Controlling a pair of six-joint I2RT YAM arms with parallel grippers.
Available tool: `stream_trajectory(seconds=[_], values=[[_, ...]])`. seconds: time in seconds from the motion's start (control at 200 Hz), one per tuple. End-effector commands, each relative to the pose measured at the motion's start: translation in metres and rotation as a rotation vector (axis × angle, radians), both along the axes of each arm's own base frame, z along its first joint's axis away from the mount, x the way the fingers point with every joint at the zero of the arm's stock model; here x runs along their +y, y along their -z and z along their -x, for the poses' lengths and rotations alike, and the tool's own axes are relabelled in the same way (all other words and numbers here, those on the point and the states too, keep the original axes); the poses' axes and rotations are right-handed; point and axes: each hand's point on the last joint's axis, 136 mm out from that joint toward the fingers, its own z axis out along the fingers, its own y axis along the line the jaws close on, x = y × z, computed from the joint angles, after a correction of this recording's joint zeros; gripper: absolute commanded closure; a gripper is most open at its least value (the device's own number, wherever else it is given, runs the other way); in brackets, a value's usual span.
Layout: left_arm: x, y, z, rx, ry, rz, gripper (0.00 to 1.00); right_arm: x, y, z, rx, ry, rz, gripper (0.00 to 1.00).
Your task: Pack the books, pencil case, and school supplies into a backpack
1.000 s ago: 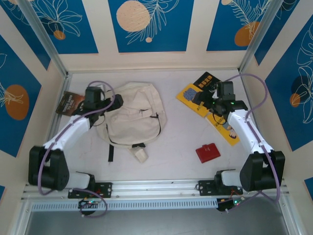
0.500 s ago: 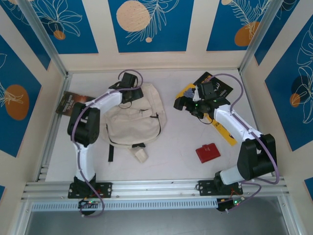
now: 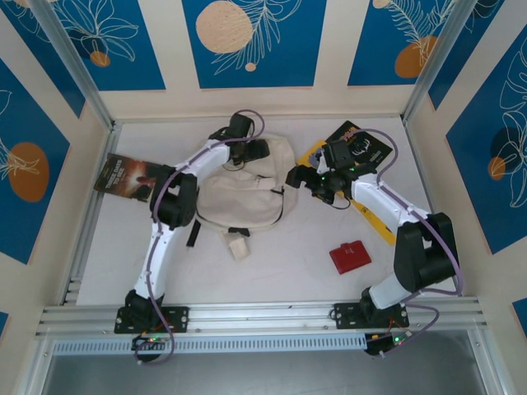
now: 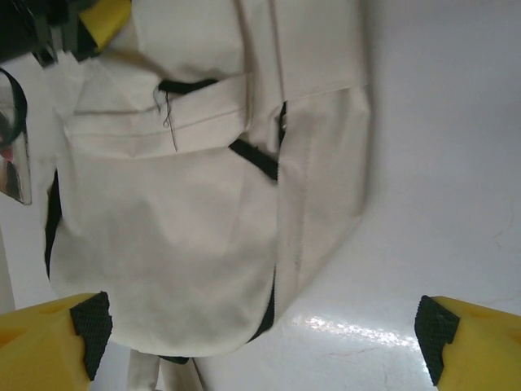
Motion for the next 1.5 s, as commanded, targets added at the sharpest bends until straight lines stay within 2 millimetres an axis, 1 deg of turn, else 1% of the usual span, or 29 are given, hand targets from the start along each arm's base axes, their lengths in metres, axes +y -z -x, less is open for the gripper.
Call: stream_trajectory(seconds=[0.0, 0.04, 0.1, 0.205, 0.255, 0.27, 0.3, 0.315, 0.34, 0.35, 0.36, 0.47, 0.555, 0.655, 0.735, 0.78, 0.85, 0.915, 0.995, 1.045, 1.065, 1.13, 1.215, 1.305, 1.36, 1.42, 1.495], values=[[-0.046, -0.006, 0.023, 0.04, 0.219, 0.073, 0.21, 0.011, 0.016, 0.007, 0.072, -0.005, -0.017, 0.05], [-0.048, -0.019, 0.024, 0.025, 0.227, 0.077, 0.2, 0.013, 0.017, 0.007, 0.076, -0.008, -0.013, 0.05], [-0.043, -0.041, 0.024, -0.003, 0.222, 0.07, 0.19, 0.013, 0.019, 0.006, 0.078, -0.007, -0.004, 0.07], [-0.025, -0.081, 0.035, -0.034, 0.19, 0.022, 0.17, 0.01, 0.024, 0.004, 0.097, 0.011, 0.02, 0.1], [-0.015, -0.097, 0.046, -0.038, 0.169, 0.005, 0.17, 0.009, 0.029, 0.005, 0.112, 0.015, 0.025, 0.12], [-0.012, -0.098, 0.05, -0.034, 0.164, 0.001, 0.17, 0.009, 0.03, 0.004, 0.117, 0.016, 0.024, 0.13], [-0.006, -0.107, 0.057, -0.041, 0.155, 0.003, 0.17, 0.011, 0.032, 0.003, 0.125, 0.014, 0.018, 0.16], [-0.002, -0.104, 0.062, -0.032, 0.145, -0.003, 0.17, 0.012, 0.033, 0.003, 0.131, 0.014, 0.013, 0.18], [0.004, -0.11, 0.07, -0.035, 0.13, -0.007, 0.18, 0.014, 0.035, 0.002, 0.142, 0.013, 0.007, 0.23], [0.007, -0.108, 0.073, -0.03, 0.125, -0.013, 0.18, 0.014, 0.035, 0.002, 0.146, 0.014, 0.005, 0.25], [0.01, -0.11, 0.076, -0.033, 0.12, -0.013, 0.18, 0.015, 0.037, 0.002, 0.151, 0.014, 0.002, 0.26], [0.041, -0.103, 0.112, -0.015, 0.057, -0.052, 0.22, 0.023, 0.047, -0.002, 0.196, 0.021, -0.012, 0.39], [0.059, -0.086, 0.141, 0.032, 0.024, -0.064, 0.29, 0.028, 0.055, -0.004, 0.226, 0.027, -0.013, 0.43], [0.081, -0.057, 0.174, 0.103, -0.014, -0.097, 0.35, 0.036, 0.068, -0.003, 0.266, 0.017, 0.0, 0.46], [0.096, -0.037, 0.193, 0.149, -0.039, -0.127, 0.38, 0.047, 0.076, 0.001, 0.293, -0.004, -0.003, 0.48], [0.103, -0.027, 0.201, 0.171, -0.054, -0.145, 0.4, 0.056, 0.08, 0.007, 0.307, -0.025, -0.01, 0.52], [0.113, -0.014, 0.21, 0.204, -0.083, -0.172, 0.41, 0.072, 0.084, 0.016, 0.324, -0.055, -0.016, 0.53], [0.113, -0.012, 0.212, 0.209, -0.084, -0.166, 0.41, 0.085, 0.089, 0.027, 0.335, -0.082, -0.006, 0.54], [0.106, -0.016, 0.208, 0.199, -0.081, -0.127, 0.41, 0.101, 0.09, 0.041, 0.341, -0.121, -0.01, 0.55], [0.1, -0.02, 0.204, 0.192, -0.08, -0.099, 0.41, 0.108, 0.087, 0.047, 0.34, -0.142, -0.021, 0.57], [0.098, -0.021, 0.203, 0.192, -0.079, -0.088, 0.41, 0.11, 0.085, 0.05, 0.337, -0.149, -0.026, 0.6], [0.088, -0.025, 0.2, 0.188, -0.07, -0.048, 0.41, 0.11, 0.075, 0.051, 0.312, -0.153, -0.043, 0.62], [0.073, -0.031, 0.198, 0.18, -0.047, 0.0, 0.42, 0.097, 0.058, 0.043, 0.247, -0.119, -0.045, 0.61], [0.059, -0.034, 0.198, 0.181, -0.033, 0.034, 0.44, 0.074, 0.046, 0.03, 0.198, -0.059, -0.047, 0.61], [0.049, -0.035, 0.197, 0.187, -0.032, 0.057, 0.46, 0.06, 0.044, 0.023, 0.194, -0.023, -0.048, 0.6], [0.037, -0.036, 0.197, 0.186, -0.024, 0.081, 0.49, 0.044, 0.047, 0.016, 0.216, 0.017, -0.053, 0.6], [0.022, -0.034, 0.198, 0.19, -0.01, 0.083, 0.54, 0.033, 0.048, 0.007, 0.229, 0.044, -0.073, 0.62]])
